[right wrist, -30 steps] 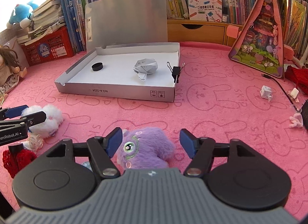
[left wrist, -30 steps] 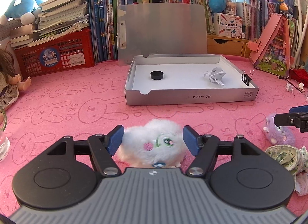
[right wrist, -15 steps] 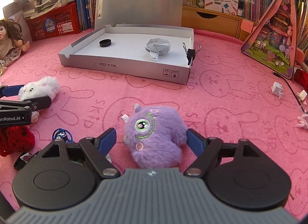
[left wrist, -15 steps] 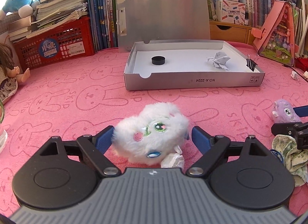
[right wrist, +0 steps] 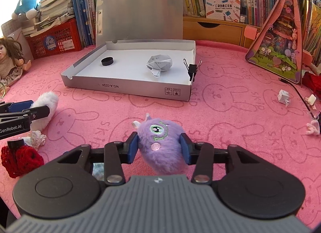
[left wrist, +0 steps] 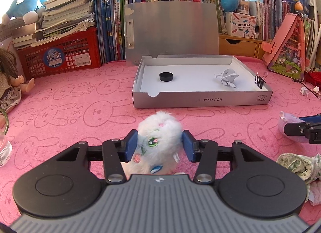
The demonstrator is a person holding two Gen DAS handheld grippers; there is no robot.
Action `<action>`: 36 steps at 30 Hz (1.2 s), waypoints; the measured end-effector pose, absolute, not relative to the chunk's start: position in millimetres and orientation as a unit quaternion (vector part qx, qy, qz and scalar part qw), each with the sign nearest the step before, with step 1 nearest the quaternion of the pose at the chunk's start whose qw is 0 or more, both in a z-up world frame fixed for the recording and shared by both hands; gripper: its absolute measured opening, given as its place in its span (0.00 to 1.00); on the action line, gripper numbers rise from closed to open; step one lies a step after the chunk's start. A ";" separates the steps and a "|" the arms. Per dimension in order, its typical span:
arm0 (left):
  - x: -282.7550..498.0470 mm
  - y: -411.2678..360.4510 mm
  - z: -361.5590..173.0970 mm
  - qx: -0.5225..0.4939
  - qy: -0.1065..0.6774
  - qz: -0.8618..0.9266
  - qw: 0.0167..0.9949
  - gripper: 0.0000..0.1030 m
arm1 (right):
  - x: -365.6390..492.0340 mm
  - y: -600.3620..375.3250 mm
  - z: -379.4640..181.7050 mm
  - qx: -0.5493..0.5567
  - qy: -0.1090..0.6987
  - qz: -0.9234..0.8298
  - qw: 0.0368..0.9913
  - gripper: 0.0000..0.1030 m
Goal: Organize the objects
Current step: 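Carry the white plush in the left tool while the right tool carries the purple plush to the box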
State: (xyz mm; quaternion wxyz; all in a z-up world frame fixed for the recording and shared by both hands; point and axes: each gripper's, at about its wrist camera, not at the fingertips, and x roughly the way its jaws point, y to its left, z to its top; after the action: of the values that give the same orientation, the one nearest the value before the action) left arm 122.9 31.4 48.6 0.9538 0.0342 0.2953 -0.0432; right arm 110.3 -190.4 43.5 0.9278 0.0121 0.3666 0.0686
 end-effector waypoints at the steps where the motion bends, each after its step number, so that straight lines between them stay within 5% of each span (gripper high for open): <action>1: 123.9 31.1 48.3 0.034 0.298 -0.047 0.953 0.53 | 111.5 -190.9 42.2 0.015 0.371 0.076 0.925 0.53; 3: 125.2 31.1 45.9 0.035 0.301 -0.048 0.952 0.57 | 111.0 -191.4 38.3 0.020 0.379 0.089 0.921 0.70; 5: 126.3 30.8 42.6 0.038 0.308 -0.046 0.949 0.68 | 108.5 -189.7 35.0 0.011 0.380 0.086 0.921 0.74; 11: 132.2 29.4 30.5 0.052 0.329 -0.043 0.942 0.77 | 108.8 -188.9 27.6 -0.003 0.386 0.080 0.919 0.83; 14: 134.7 29.7 27.4 0.052 0.334 -0.044 0.940 0.75 | 113.6 -192.4 23.8 0.013 0.403 0.085 0.911 0.83; 17: 134.2 29.7 27.6 0.054 0.329 -0.041 0.942 0.71 | 113.1 -192.6 23.6 0.018 0.405 0.081 0.911 0.65; 28: 132.3 32.0 47.3 0.040 0.304 -0.044 0.951 0.52 | 116.6 -189.5 43.2 0.036 0.375 0.088 0.922 0.62; 31: 138.9 30.8 43.4 0.041 0.313 -0.053 0.947 0.57 | 120.3 -187.7 46.0 0.035 0.375 0.088 0.922 0.63; 34: 146.4 32.1 36.3 0.031 0.336 -0.050 0.940 0.79 | 120.7 -185.3 43.4 0.032 0.380 0.090 0.920 0.65; 36: 154.5 35.7 28.1 0.010 0.359 -0.054 0.932 0.79 | 120.2 -183.8 40.0 0.028 0.385 0.091 0.918 0.66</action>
State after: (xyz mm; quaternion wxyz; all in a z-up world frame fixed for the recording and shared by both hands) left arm 154.5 35.7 28.1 0.9315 0.0100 0.3595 -0.0541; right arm 120.2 -183.8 40.0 0.9182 0.0278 0.3847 0.0909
